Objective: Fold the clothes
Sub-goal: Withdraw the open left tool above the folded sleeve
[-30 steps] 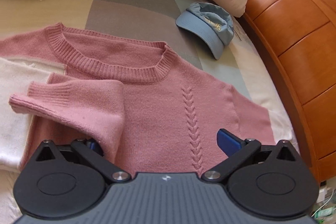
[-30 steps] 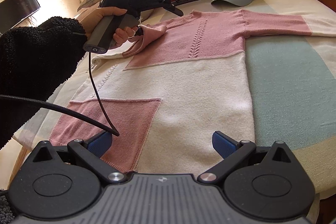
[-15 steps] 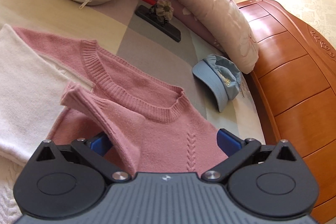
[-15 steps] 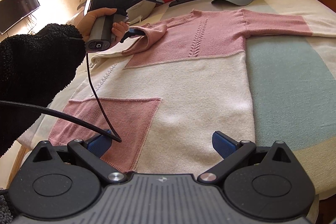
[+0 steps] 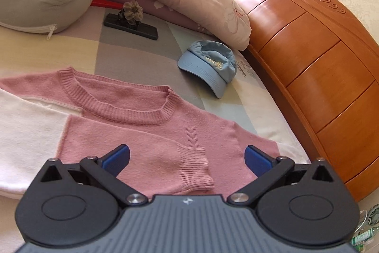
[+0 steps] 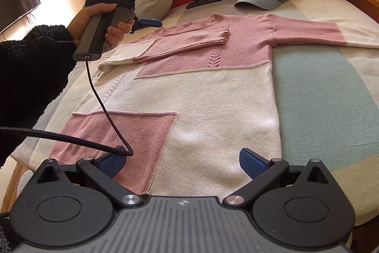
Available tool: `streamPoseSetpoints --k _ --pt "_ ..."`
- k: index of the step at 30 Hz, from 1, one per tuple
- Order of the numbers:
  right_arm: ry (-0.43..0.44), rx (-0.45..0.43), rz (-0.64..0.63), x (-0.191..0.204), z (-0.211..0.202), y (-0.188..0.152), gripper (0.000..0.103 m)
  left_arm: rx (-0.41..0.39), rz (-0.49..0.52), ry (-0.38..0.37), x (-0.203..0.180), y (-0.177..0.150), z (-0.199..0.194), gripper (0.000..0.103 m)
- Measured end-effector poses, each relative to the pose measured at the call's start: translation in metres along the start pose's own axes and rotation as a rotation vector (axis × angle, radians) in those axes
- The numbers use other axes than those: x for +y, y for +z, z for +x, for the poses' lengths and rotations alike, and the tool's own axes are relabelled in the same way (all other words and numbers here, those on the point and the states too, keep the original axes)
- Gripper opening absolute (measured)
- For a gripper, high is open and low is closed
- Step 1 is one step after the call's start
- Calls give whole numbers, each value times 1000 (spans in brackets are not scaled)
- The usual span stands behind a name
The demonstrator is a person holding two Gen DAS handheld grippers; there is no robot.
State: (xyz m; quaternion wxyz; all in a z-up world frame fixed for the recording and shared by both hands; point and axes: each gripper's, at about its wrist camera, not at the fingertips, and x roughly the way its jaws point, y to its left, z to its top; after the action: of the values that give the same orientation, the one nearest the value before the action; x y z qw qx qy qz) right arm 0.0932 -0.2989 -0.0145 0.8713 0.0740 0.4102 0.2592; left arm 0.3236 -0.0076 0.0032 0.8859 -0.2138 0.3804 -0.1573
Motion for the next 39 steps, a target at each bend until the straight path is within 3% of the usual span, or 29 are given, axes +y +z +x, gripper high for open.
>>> streamPoseSetpoints --k 4,8,10,14,19,22,26,29,32,33,34,35,37,39 --pt "36 -17 4 -3 -4 5 103 -20 -38 22 36 -4 -39 102" --pt "219 -42 0 -6 -14 13 103 -34 -119 -3 76 -8 -76 102" --pt "264 -44 -32 -3 -17 16 103 -68 -108 25 89 -8 -90 102" --pt "187 -18 -72 7 -7 23 103 -80 -101 99 116 -8 -92 102" --pt "129 23 -57 17 13 27 103 -38 -191 62 152 -16 -63 102" --pt "94 47 -71 25 22 27 103 -44 -176 58 165 -27 -54 102" --pt "61 66 -77 27 29 28 103 -70 -162 39 155 -25 -76 102" --pt "54 68 -56 25 34 29 103 -36 -130 -88 145 -31 -87 102" --pt "50 77 -42 26 42 29 103 57 -133 -86 144 -43 -73 102" --pt "49 76 -38 26 42 29 103 60 -132 -33 147 -46 -67 102" --pt "49 76 -33 27 43 29 103 51 -147 15 153 -47 -63 102" --pt "48 75 -28 27 44 29 103 19 -189 12 162 -48 -61 101" --pt "46 66 -19 27 41 29 103 -65 -307 -51 178 -47 -65 102" --pt "44 58 -12 26 37 28 103 -82 -374 -75 187 -46 -66 102"
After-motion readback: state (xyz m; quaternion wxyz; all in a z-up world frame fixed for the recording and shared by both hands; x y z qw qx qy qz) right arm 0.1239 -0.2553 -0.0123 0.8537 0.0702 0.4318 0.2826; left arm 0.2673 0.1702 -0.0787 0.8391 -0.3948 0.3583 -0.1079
